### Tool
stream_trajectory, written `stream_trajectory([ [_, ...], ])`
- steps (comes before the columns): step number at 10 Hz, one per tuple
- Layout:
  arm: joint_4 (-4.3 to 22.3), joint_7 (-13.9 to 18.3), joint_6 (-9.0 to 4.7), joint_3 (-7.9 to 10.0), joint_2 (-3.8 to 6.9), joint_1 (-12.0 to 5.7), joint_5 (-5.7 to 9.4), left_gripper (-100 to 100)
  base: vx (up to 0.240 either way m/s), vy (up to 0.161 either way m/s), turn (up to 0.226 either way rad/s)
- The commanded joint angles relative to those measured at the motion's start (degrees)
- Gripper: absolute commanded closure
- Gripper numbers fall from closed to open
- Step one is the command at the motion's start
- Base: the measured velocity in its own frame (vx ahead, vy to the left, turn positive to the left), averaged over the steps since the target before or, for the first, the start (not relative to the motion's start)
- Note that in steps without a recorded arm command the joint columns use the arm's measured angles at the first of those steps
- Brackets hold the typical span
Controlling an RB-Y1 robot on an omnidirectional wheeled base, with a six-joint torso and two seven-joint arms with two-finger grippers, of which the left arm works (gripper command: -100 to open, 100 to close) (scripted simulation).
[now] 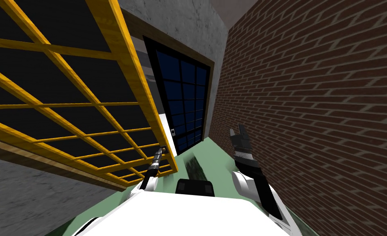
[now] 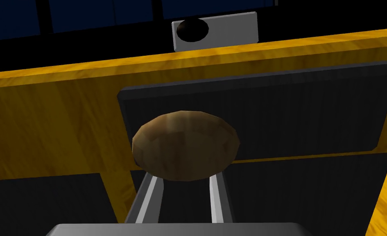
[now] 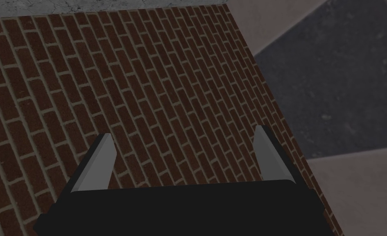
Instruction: Pull the door open
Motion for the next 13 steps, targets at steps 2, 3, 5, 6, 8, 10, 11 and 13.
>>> stream_trajectory([
  [2, 1.3, 3.1, -0.8, -0.84, -0.29, -1.03, 0.7, 100, -0.034, 0.018, -0.064],
  [3, 1.2, 5.2, -0.74, -1.15, -0.21, -0.96, 1.53, 100, -0.043, 0.016, -0.051],
  [5, 1.1, 7.6, -0.69, -1.45, -0.14, -0.9, 2.36, 100, -0.037, 0.009, -0.049],
  [6, 1.1, 7.9, -0.69, -1.45, -0.14, -0.9, 2.36, 100, -0.036, 0.012, -0.041],
  [8, 1.0, 10.3, -0.64, -1.75, -0.06, -0.83, 3.19, 100, -0.039, 0.014, -0.061],
  [10, 0.1, 12.8, 0.17, -1.63, 0.02, -0.03, 4.59, -100, -0.045, 0.016, -0.025],
  [11, 0.0, 14.3, 0.19, -1.82, -0.14, -0.05, 5.18, -100, -0.05, 0.019, -0.03],
  [13, -0.4, 17.7, 0.24, -2.26, -0.5, -0.1, 6.56, -100, -0.066, -0.002, -0.077],
])
